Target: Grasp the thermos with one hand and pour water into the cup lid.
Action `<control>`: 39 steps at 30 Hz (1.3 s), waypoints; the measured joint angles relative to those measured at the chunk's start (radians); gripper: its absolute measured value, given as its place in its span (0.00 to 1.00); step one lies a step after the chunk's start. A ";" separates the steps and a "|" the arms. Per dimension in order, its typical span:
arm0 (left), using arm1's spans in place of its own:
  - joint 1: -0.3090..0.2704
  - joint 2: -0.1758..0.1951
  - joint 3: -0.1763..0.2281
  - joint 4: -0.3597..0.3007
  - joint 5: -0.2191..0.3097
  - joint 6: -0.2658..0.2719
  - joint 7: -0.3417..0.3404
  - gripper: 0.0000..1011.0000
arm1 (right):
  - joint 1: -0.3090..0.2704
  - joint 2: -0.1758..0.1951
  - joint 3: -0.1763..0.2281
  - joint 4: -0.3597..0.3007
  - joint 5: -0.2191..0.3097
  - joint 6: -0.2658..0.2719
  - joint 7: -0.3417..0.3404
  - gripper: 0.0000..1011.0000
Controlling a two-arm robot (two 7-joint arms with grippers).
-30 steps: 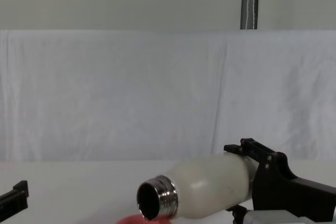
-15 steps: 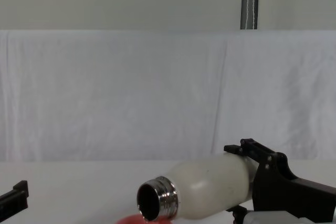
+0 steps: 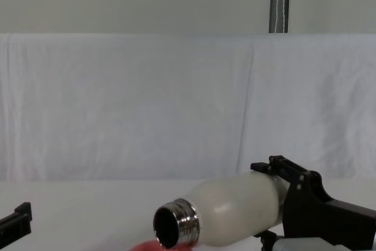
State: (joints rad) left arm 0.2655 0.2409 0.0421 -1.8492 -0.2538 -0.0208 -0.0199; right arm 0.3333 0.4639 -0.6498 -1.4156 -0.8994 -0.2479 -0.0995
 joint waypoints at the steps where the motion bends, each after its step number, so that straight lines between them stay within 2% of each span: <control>1: 0.000 0.000 0.000 0.000 0.000 0.000 0.000 0.99 | 0.000 0.000 0.000 0.000 0.000 0.000 0.000 0.95; 10: 0.000 0.000 0.000 0.000 0.000 0.000 0.000 0.99 | -0.005 -0.006 0.023 -0.003 0.053 -0.012 0.014 0.95; 14: 0.000 0.000 0.000 0.000 0.000 0.000 0.000 0.99 | -0.011 -0.013 0.041 -0.008 0.097 -0.023 0.032 0.95; 18: 0.000 0.000 0.000 0.000 0.000 0.000 0.000 0.99 | -0.024 -0.028 0.078 -0.014 0.187 -0.040 0.071 0.95; 21: 0.000 0.000 0.000 0.000 0.000 0.000 0.000 0.99 | -0.029 -0.033 0.091 -0.016 0.217 -0.044 0.086 0.95; 23: 0.000 0.000 0.000 0.000 0.000 0.000 0.000 0.99 | -0.038 -0.045 0.120 -0.019 0.289 -0.052 0.123 0.95; 26: 0.000 0.000 0.000 0.000 0.000 0.000 0.000 0.99 | -0.044 -0.054 0.143 -0.019 0.342 -0.055 0.151 0.95; 27: 0.000 0.000 0.000 0.000 0.000 0.000 0.000 0.99 | -0.048 -0.061 0.160 -0.020 0.385 -0.055 0.174 0.95; 29: 0.000 0.000 0.000 0.000 0.000 0.000 0.000 0.99 | -0.053 -0.068 0.178 -0.020 0.431 -0.054 0.199 0.95; 30: 0.000 0.000 0.000 0.000 0.000 0.000 0.000 0.99 | -0.057 -0.077 0.199 -0.020 0.485 -0.049 0.228 0.95; 33: 0.000 0.000 0.000 0.000 0.000 0.000 0.000 0.99 | -0.064 -0.092 0.235 -0.020 0.575 -0.036 0.274 0.95; 36: 0.000 0.000 0.000 0.000 0.000 0.000 0.000 0.99 | -0.073 -0.118 0.294 -0.017 0.716 -0.004 0.342 0.95; 39: 0.000 0.000 0.000 0.000 0.000 0.000 0.000 0.99 | -0.076 -0.134 0.325 -0.011 0.802 0.021 0.382 0.95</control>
State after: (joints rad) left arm 0.2655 0.2410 0.0422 -1.8492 -0.2538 -0.0208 -0.0199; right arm 0.2576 0.3304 -0.3249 -1.4266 -0.0974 -0.2270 0.2825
